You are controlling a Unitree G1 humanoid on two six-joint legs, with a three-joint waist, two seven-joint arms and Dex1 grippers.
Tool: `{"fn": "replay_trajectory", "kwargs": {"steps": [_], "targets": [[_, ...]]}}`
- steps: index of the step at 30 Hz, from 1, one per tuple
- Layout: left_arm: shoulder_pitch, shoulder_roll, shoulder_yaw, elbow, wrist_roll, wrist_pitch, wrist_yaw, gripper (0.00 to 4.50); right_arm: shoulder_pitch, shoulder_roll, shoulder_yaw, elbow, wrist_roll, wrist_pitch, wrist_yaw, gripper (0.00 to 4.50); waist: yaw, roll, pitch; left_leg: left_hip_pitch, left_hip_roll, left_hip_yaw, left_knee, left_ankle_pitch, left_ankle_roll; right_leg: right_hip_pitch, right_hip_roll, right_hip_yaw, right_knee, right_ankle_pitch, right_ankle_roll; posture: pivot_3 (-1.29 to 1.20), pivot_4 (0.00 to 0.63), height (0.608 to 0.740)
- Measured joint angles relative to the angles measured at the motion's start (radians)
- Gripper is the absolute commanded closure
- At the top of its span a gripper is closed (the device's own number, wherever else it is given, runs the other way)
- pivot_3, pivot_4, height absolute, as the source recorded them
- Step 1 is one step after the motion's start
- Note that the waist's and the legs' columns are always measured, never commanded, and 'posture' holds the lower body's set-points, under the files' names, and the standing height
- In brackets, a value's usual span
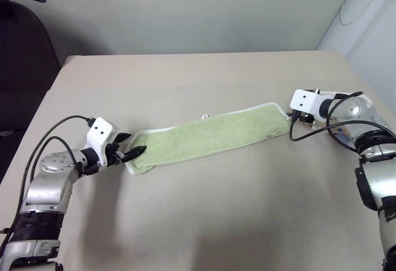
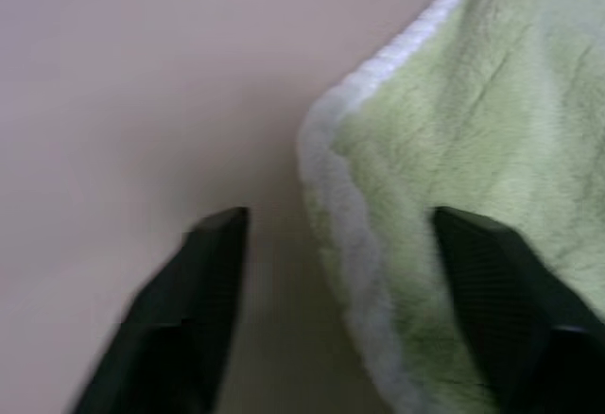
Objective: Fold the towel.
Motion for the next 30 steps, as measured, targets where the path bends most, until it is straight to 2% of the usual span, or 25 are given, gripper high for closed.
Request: {"fn": "replay_trajectory", "kwargs": {"steps": [3, 6, 9, 12, 15, 19, 24, 30], "targets": [[0.017, -0.023, 0.063, -0.024, -0.019, 0.006, 0.043, 0.06, 0.023, -0.028, -0.074, -0.016, 0.072, -0.007, 0.010, 0.02, -0.001, 0.000, 0.000, 0.000, 0.000, 0.001, 0.000, 0.000, 0.000, 0.000, 0.000, 0.000, 0.000, 0.000, 0.000, 0.00, 0.150, 0.740], [0.040, -0.029, 0.148, -0.080, -0.051, 0.009, 0.090, 0.06, 0.100, -0.039, -0.237, -0.101, 0.267, 0.102, 0.145, 0.02, 0.001, -0.001, 0.000, -0.001, 0.000, 0.001, -0.001, 0.005, -0.008, 0.000, 0.000, 0.000, -0.001, 0.000, 0.000, 0.00, 0.150, 0.740], [0.045, -0.029, 0.217, -0.122, -0.075, 0.013, 0.121, 0.06, 0.263, -0.041, -0.386, -0.305, 0.485, 0.364, 0.287, 0.02, 0.006, -0.001, -0.001, -0.001, 0.000, 0.001, 0.000, 0.006, -0.009, 0.001, 0.001, 0.000, -0.001, 0.000, 0.000, 0.00, 0.150, 0.740], [0.042, -0.029, 0.223, -0.191, -0.100, 0.028, 0.114, 0.06, 0.473, 0.006, -0.534, -0.633, 0.738, 0.822, 0.296, 0.02, 0.008, -0.001, -0.001, 0.000, 0.000, 0.001, 0.000, 0.006, -0.010, 0.001, 0.002, 0.001, -0.001, 0.000, -0.001, 0.00, 0.150, 0.740], [0.040, -0.029, 0.173, -0.282, -0.129, 0.035, 0.064, 0.06, 0.601, 0.111, -0.682, -0.920, 0.974, 1.235, 0.160, 0.02, 0.003, -0.001, -0.001, 0.001, 0.000, 0.002, 0.001, 0.006, -0.010, 0.001, 0.003, 0.002, -0.001, -0.001, 0.000, 0.00, 0.150, 0.740], [0.021, -0.026, 0.064, -0.360, -0.134, 0.041, -0.014, 0.06, 0.635, 0.243, -0.851, -1.099, 1.165, 1.550, -0.083, 0.02, -0.004, -0.001, -0.001, 0.003, 0.000, 0.001, 0.001, 0.005, -0.009, 0.001, 0.004, 0.003, -0.001, -0.001, 0.001, 0.00, 0.150, 0.740], [0.001, -0.018, -0.032, -0.396, -0.119, 0.035, -0.089, 0.06, 0.643, 0.368, -0.965, -1.163, 1.281, 1.730, -0.298, 0.02, -0.004, -0.001, -0.001, 0.003, 0.000, 0.000, 0.000, 0.003, -0.004, 0.001, 0.004, 0.003, 0.000, -0.001, 0.001, 0.00, 0.150, 0.740], [-0.006, -0.023, -0.078, -0.407, -0.107, 0.029, -0.109, 0.06, 0.613, 0.442, -1.029, -1.162, 1.325, 1.804, -0.459, 0.02, -0.004, -0.001, -0.001, 0.003, 0.000, -0.001, 0.000, 0.003, -0.004, 0.000, 0.004, 0.003, 0.000, -0.001, 0.001, 0.00, 0.150, 0.740]]}}
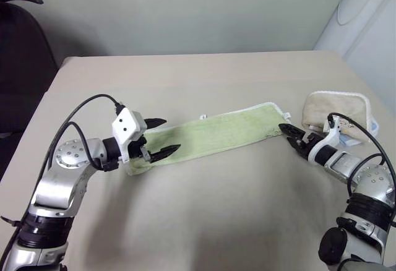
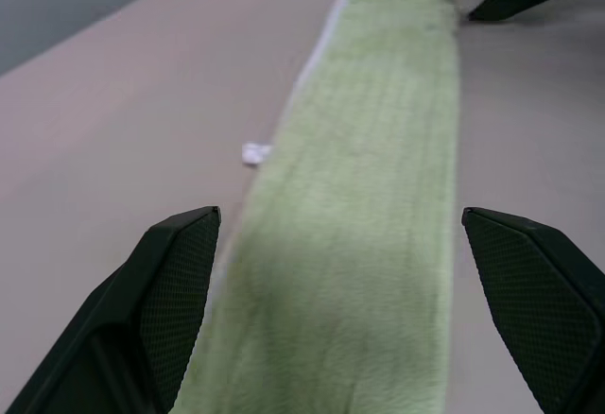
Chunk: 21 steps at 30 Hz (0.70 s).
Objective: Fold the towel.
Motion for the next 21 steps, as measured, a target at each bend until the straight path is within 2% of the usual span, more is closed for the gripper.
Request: {"fn": "replay_trajectory", "kwargs": {"steps": [4, 10, 13, 21], "targets": [[0.002, -0.021, -0.021, -0.041, -0.002, 0.001, 0.005, 0.06, -0.067, 0.037, -0.010, 0.079, -0.003, -0.048, -0.052, 0.02, -0.006, 0.000, 0.000, 0.002, 0.000, 0.000, 0.000, -0.003, 0.006, 0.001, 0.000, 0.000, 0.001, 0.000, 0.000, 0.00, 0.150, 0.740], [0.013, -0.035, -0.038, -0.068, -0.002, 0.005, 0.010, 0.06, -0.177, 0.039, 0.042, 0.278, -0.051, -0.196, -0.038, 0.02, -0.017, -0.003, -0.002, 0.005, 0.000, -0.002, 0.000, -0.004, 0.006, 0.003, 0.000, 0.000, 0.001, 0.000, 0.000, 0.00, 0.150, 0.740], [0.025, -0.036, -0.036, -0.077, -0.002, 0.006, 0.022, 0.06, -0.224, 0.031, 0.064, 0.379, -0.076, -0.273, -0.034, 0.89, -0.019, -0.004, -0.003, 0.005, 0.000, -0.002, 0.000, -0.004, 0.007, 0.003, 0.000, 0.000, 0.001, 0.000, 0.000, 0.00, 0.150, 0.740], [0.100, -0.036, -0.020, -0.110, -0.003, 0.012, 0.045, 0.06, -0.212, 0.009, 0.063, 0.432, -0.071, -0.319, -0.034, 3.77, -0.018, -0.004, -0.003, 0.005, 0.000, -0.003, -0.001, -0.004, 0.006, 0.004, 0.000, -0.001, 0.001, 0.000, 0.000, 0.00, 0.150, 0.740]]}}
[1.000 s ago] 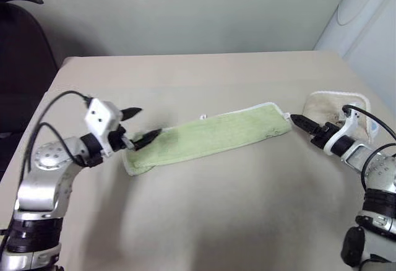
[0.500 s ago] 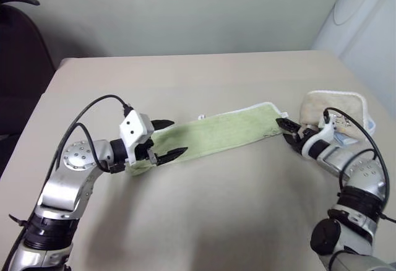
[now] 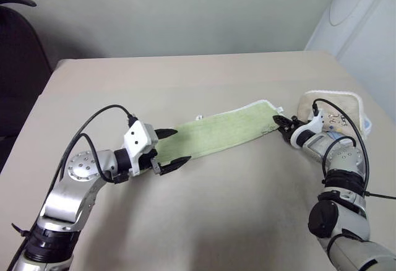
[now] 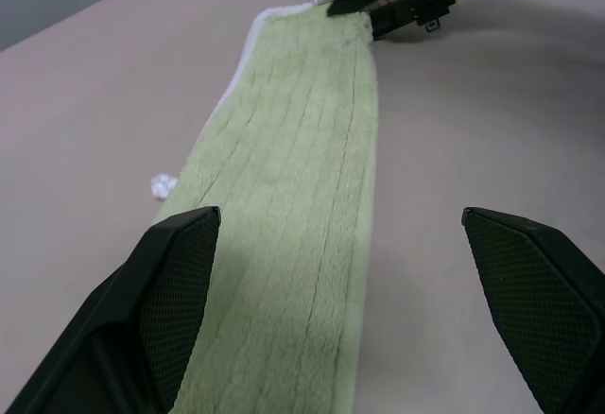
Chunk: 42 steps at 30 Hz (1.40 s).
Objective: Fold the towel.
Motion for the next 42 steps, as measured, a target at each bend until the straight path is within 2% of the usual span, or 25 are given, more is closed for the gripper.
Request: {"fn": "replay_trajectory", "kwargs": {"steps": [2, 7, 10, 15, 20, 24, 28, 31, 34, 36, 42], "targets": [[0.004, 0.000, 0.000, -0.007, 0.000, 0.000, 0.003, 0.06, 0.001, -0.007, -0.002, -0.008, 0.009, 0.001, -0.001, 4.46, 0.005, -0.001, -0.001, 0.000, 0.000, -0.001, 0.001, 0.000, 0.000, 0.002, 0.000, -0.001, -0.001, 0.000, 0.000, 0.00, 0.150, 0.740], [0.003, -0.002, 0.000, -0.009, 0.001, 0.000, 0.004, 0.06, 0.033, -0.063, -0.019, -0.025, 0.024, -0.005, 0.000, 4.49, 0.031, -0.001, 0.000, -0.001, -0.002, -0.002, 0.002, -0.001, 0.001, 0.002, -0.002, -0.001, -0.001, 0.000, 0.000, 0.00, 0.150, 0.740], [-0.008, -0.003, -0.002, -0.007, 0.001, 0.000, 0.001, 0.06, 0.044, -0.135, -0.015, -0.035, 0.019, -0.018, 0.032, 4.49, 0.034, 0.001, 0.001, -0.003, -0.002, -0.001, 0.001, 0.000, 0.000, 0.000, -0.002, -0.001, -0.001, 0.000, 0.000, 0.00, 0.150, 0.740], [-0.035, -0.005, -0.013, 0.010, 0.007, -0.001, -0.003, 0.06, 0.049, -0.268, 0.086, -0.128, -0.041, -0.085, 0.167, 4.49, 0.027, 0.002, 0.001, -0.002, -0.001, 0.000, 0.000, 0.001, -0.001, -0.001, -0.001, 0.000, -0.001, 0.000, 0.000, 0.00, 0.150, 0.740], [-0.057, -0.012, -0.032, 0.029, 0.020, -0.006, -0.016, 0.06, 0.090, -0.365, 0.351, -0.316, -0.206, -0.250, 0.387, 4.49, 0.021, 0.002, 0.001, -0.003, -0.001, 0.000, 0.000, 0.000, -0.001, -0.001, 0.000, 0.000, -0.001, 0.000, 0.000, 0.00, 0.150, 0.740], [-0.057, -0.016, -0.034, 0.033, 0.021, -0.006, -0.018, 0.06, 0.172, -0.454, 0.638, -0.471, -0.437, -0.493, 0.567, 4.49, 0.023, 0.002, 0.001, -0.003, -0.001, -0.001, 0.002, -0.001, 0.001, 0.001, 0.000, -0.001, -0.001, 0.000, 0.000, 0.00, 0.150, 0.740], [-0.045, -0.029, -0.034, 0.030, 0.021, -0.006, -0.014, 0.06, 0.222, -0.468, 0.852, -0.499, -0.656, -0.704, 0.644, 4.49, 0.023, 0.002, 0.001, -0.003, -0.001, -0.001, 0.002, -0.001, 0.001, 0.000, -0.001, -0.001, -0.001, 0.000, 0.000, 0.00, 0.150, 0.740], [-0.033, -0.036, -0.034, 0.010, 0.021, -0.005, 0.001, 0.06, 0.230, -0.434, 0.927, -0.493, -0.752, -0.783, 0.658, 4.49, 0.022, 0.002, 0.001, -0.003, -0.001, -0.001, 0.002, -0.001, 0.001, 0.000, -0.001, -0.001, -0.001, 0.000, 0.000, 0.00, 0.150, 0.740], [-0.013, -0.041, -0.033, -0.004, 0.021, -0.003, 0.010, 0.06, 0.224, -0.392, 0.949, -0.483, -0.786, -0.799, 0.659, 3.85, 0.023, 0.002, 0.001, -0.003, -0.001, -0.001, 0.002, 0.000, 0.000, 0.000, 0.000, -0.001, -0.001, 0.000, 0.000, 0.00, 0.150, 0.740], [0.002, -0.041, -0.032, -0.014, 0.020, 0.003, 0.021, 0.06, 0.224, -0.374, 0.949, -0.484, -0.784, -0.793, 0.672, 3.25, 0.025, 0.002, 0.001, -0.003, -0.001, -0.001, 0.002, 0.000, -0.001, 0.000, 0.000, -0.001, -0.001, 0.000, 0.000, 0.00, 0.150, 0.740], [0.036, -0.047, -0.026, -0.048, 0.018, 0.015, 0.045, 0.06, 0.250, -0.366, 0.892, -0.539, -0.692, -0.722, 0.733, 1.13, 0.028, 0.001, 0.001, -0.003, -0.001, 0.000, 0.002, 0.005, -0.009, 0.001, 0.000, -0.001, -0.002, 0.000, 0.000, 0.00, 0.150, 0.740]]}}
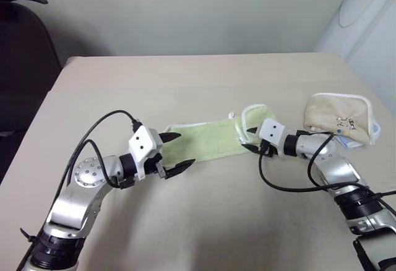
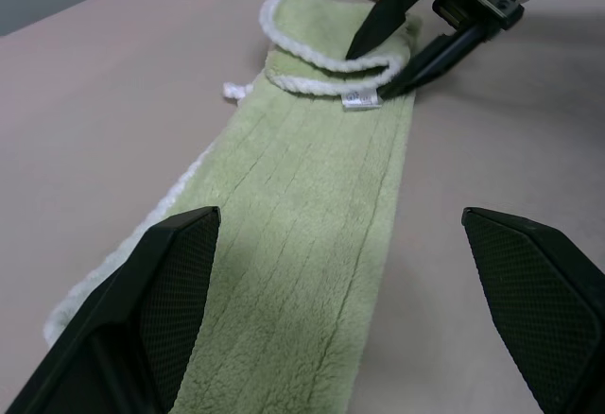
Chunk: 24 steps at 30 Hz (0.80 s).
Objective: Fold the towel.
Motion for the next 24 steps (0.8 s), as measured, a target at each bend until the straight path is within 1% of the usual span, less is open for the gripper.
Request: {"fn": "replay_trajectory", "kwargs": {"steps": [3, 4, 6, 8, 9, 11, 13, 14, 17, 19, 22, 24], "targets": [[0.033, -0.008, 0.018, -0.010, -0.010, 0.010, 0.017, 0.06, 0.032, -0.007, -0.091, -0.061, 0.113, 0.072, 0.037, 1.13, 0.000, 0.000, 0.000, 0.000, 0.000, 0.001, 0.000, 0.001, -0.001, 0.000, 0.000, 0.000, 0.000, 0.000, 0.000, 0.00, 0.150, 0.740], [0.047, -0.014, 0.036, -0.014, -0.028, 0.018, 0.024, 0.06, 0.044, -0.015, -0.124, -0.088, 0.157, 0.102, 0.054, 1.31, 0.000, 0.000, 0.000, 0.000, 0.000, 0.001, -0.001, 0.001, -0.001, 0.000, 0.000, 0.000, -0.001, 0.000, 0.000, 0.00, 0.150, 0.740], [0.076, -0.043, 0.094, -0.021, -0.082, 0.051, 0.052, 0.06, 0.052, -0.027, -0.200, -0.112, 0.249, 0.172, 0.075, 1.85, 0.000, 0.000, 0.000, 0.000, 0.000, 0.002, 0.000, 0.001, -0.002, 0.001, 0.000, 0.001, -0.001, -0.001, 0.001, 0.00, 0.150, 0.740], [0.100, -0.080, 0.158, -0.021, -0.153, 0.097, 0.092, 0.06, 0.046, -0.035, -0.279, -0.106, 0.317, 0.236, 0.075, 2.54, 0.002, 0.000, 0.000, 0.002, 0.000, 0.002, 0.000, 0.001, -0.002, 0.002, 0.000, 0.001, -0.001, -0.001, 0.001, 0.00, 0.150, 0.740], [0.110, -0.101, 0.189, -0.022, -0.195, 0.129, 0.118, 0.06, 0.022, -0.030, -0.297, -0.079, 0.331, 0.259, 0.066, 2.92, 0.001, -0.001, 0.000, 0.003, 0.000, 0.003, 0.000, 0.001, -0.002, 0.003, 0.001, 0.001, -0.001, -0.001, 0.001, 0.00, 0.150, 0.740], [0.116, -0.136, 0.222, -0.024, -0.268, 0.190, 0.163, 0.06, -0.020, -0.010, -0.302, -0.011, 0.324, 0.266, 0.040, 3.57, 0.000, -0.001, -0.001, 0.005, 0.000, 0.003, 0.000, 0.001, -0.001, 0.004, 0.001, 0.002, 0.000, -0.001, 0.002, 0.00, 0.150, 0.740], [0.133, -0.156, 0.244, -0.028, -0.341, 0.244, 0.196, 0.06, -0.037, 0.023, -0.277, 0.062, 0.286, 0.244, 0.027, 4.35, -0.001, -0.001, -0.001, 0.005, 0.000, 0.003, -0.001, 0.000, -0.001, 0.004, 0.001, 0.001, 0.000, -0.001, 0.002, 0.00, 0.150, 0.740], [0.140, -0.164, 0.252, -0.028, -0.371, 0.264, 0.210, 0.06, -0.041, 0.043, -0.261, 0.101, 0.269, 0.229, 0.022, 4.45, -0.001, -0.001, -0.001, 0.005, 0.000, 0.003, -0.001, 0.000, -0.001, 0.004, 0.001, 0.001, 0.000, -0.001, 0.002, 0.00, 0.150, 0.740], [0.153, -0.197, 0.286, -0.031, -0.479, 0.332, 0.273, 0.06, -0.059, 0.129, -0.187, 0.271, 0.187, 0.157, 0.001, 4.45, 0.000, -0.001, -0.001, 0.005, 0.000, 0.003, -0.001, 0.001, -0.001, 0.003, 0.001, 0.001, 0.001, -0.001, 0.001, 0.00, 0.150, 0.740], [0.173, -0.204, 0.315, -0.035, -0.553, 0.371, 0.319, 0.06, -0.069, 0.164, -0.149, 0.384, 0.135, 0.076, -0.004, 4.45, 0.001, -0.001, -0.001, 0.005, 0.000, 0.003, -0.001, 0.001, -0.001, 0.003, 0.000, 0.001, 0.001, -0.001, 0.001, 0.00, 0.150, 0.740], [0.224, -0.204, 0.350, -0.061, -0.642, 0.411, 0.374, 0.06, -0.103, 0.179, -0.141, 0.455, 0.098, -0.013, -0.004, 4.45, -0.002, -0.002, -0.002, 0.007, 0.000, 0.003, -0.001, 0.001, -0.001, 0.005, 0.000, 0.001, 0.001, -0.001, 0.001, 0.00, 0.150, 0.740], [0.290, -0.204, 0.375, -0.098, -0.706, 0.430, 0.409, 0.06, -0.108, 0.199, -0.144, 0.481, 0.094, -0.055, -0.004, 4.45, -0.004, -0.002, -0.002, 0.009, 0.000, 0.004, -0.001, 0.000, -0.001, 0.006, 0.000, 0.001, 0.001, -0.001, 0.001, 0.00, 0.150, 0.740]]}}
